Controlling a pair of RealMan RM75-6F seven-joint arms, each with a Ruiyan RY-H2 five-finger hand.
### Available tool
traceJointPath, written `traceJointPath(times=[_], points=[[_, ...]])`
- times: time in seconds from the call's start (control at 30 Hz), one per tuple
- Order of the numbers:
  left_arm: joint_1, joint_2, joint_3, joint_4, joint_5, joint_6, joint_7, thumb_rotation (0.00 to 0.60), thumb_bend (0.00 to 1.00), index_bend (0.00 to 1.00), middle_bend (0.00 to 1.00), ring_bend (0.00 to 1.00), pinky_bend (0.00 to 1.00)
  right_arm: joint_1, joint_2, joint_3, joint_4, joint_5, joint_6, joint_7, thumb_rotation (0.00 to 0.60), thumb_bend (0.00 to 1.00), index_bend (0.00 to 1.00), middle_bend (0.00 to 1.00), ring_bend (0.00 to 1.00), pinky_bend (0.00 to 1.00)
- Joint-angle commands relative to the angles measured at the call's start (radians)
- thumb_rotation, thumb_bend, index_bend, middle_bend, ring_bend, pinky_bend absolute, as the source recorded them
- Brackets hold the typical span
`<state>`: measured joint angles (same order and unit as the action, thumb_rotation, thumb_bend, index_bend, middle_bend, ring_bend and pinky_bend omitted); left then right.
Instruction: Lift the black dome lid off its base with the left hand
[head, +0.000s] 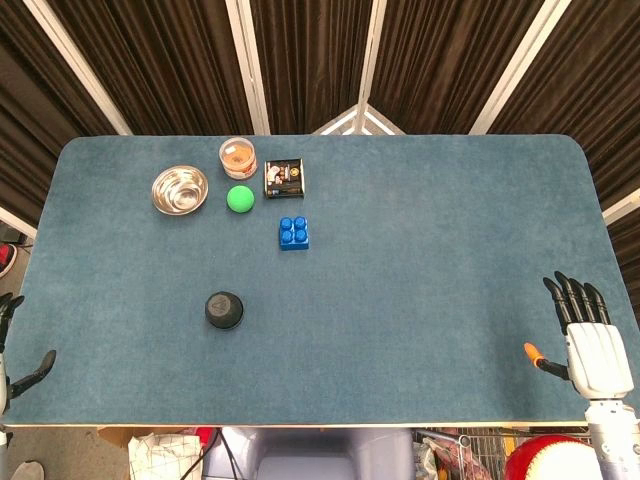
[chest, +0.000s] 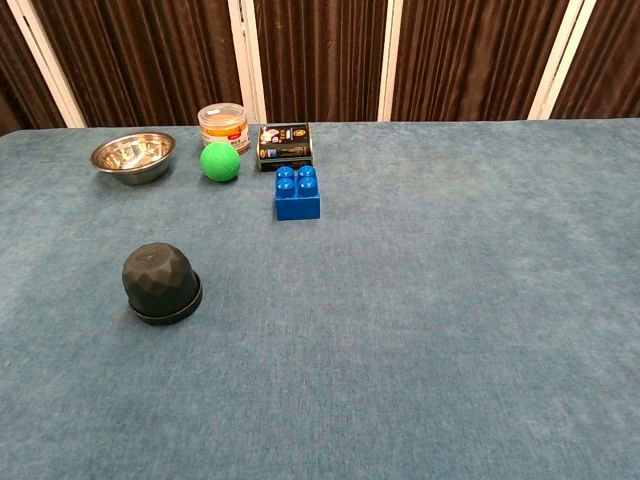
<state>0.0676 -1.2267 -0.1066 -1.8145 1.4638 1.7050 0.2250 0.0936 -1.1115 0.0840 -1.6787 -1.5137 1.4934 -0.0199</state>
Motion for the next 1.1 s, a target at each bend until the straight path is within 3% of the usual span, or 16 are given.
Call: traceJointPath(times=[0.03, 0.37, 0.63, 0.87, 1.1], points=[[0.0, 0.002, -0.003, 0.0, -0.004, 0.0, -0.001, 0.6, 0.33, 0.18, 0.13, 0.0, 0.04, -0.001, -0.002, -0.003, 0.001, -0.001, -0.001, -0.005, 0.6, 0.23, 0.0, 0.0, 0.0, 0.0], [0.006, 0.011, 0.009, -0.003, 0.02, 0.009, -0.014, 0.6, 0.32, 0.18, 0.13, 0.0, 0.04, 0.001, -0.006, -0.006, 0.006, -0.002, -0.006, -0.014, 0.6, 0.23, 0.0, 0.0, 0.0, 0.0], [-0.015, 0.019, 0.007, -0.001, 0.004, -0.037, -0.03, 0.6, 0.25, 0.17, 0.13, 0.0, 0.04, -0.006, -0.002, -0.013, 0.0, -0.004, 0.0, -0.02, 0.6, 0.23, 0.0, 0.0, 0.0, 0.0], [-0.072, 0.039, 0.027, 0.002, -0.006, -0.179, -0.163, 0.6, 0.21, 0.16, 0.13, 0.0, 0.03, -0.011, 0.008, -0.01, -0.005, -0.005, 0.01, 0.002, 0.6, 0.23, 0.0, 0.0, 0.0, 0.0], [-0.16, 0.028, 0.0, 0.043, -0.07, -0.341, -0.275, 0.6, 0.16, 0.15, 0.11, 0.0, 0.03, -0.008, 0.011, -0.011, 0.005, 0.002, -0.004, 0.022, 0.6, 0.23, 0.0, 0.0, 0.0, 0.0]])
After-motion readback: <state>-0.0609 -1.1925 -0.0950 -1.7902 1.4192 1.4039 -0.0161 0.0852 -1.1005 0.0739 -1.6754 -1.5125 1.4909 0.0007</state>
